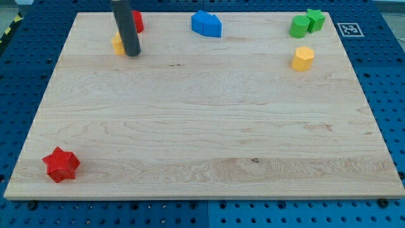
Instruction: Push the yellow heart closer to red circle
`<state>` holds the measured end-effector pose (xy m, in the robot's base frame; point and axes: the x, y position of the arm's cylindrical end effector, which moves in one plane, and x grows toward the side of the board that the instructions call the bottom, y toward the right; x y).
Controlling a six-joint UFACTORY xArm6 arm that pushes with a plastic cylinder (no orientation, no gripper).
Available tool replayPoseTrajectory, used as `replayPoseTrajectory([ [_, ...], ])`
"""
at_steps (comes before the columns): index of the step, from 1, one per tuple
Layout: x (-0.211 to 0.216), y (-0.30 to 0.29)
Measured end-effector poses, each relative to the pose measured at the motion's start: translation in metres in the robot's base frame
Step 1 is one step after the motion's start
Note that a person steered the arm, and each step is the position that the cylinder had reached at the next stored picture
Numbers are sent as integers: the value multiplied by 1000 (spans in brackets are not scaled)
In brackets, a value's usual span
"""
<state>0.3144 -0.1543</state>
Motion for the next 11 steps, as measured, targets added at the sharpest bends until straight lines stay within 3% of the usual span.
replayPoseTrajectory([
  [3, -27, -14],
  [5, 15, -10],
  [7, 15, -44],
  [11, -40, -46],
])
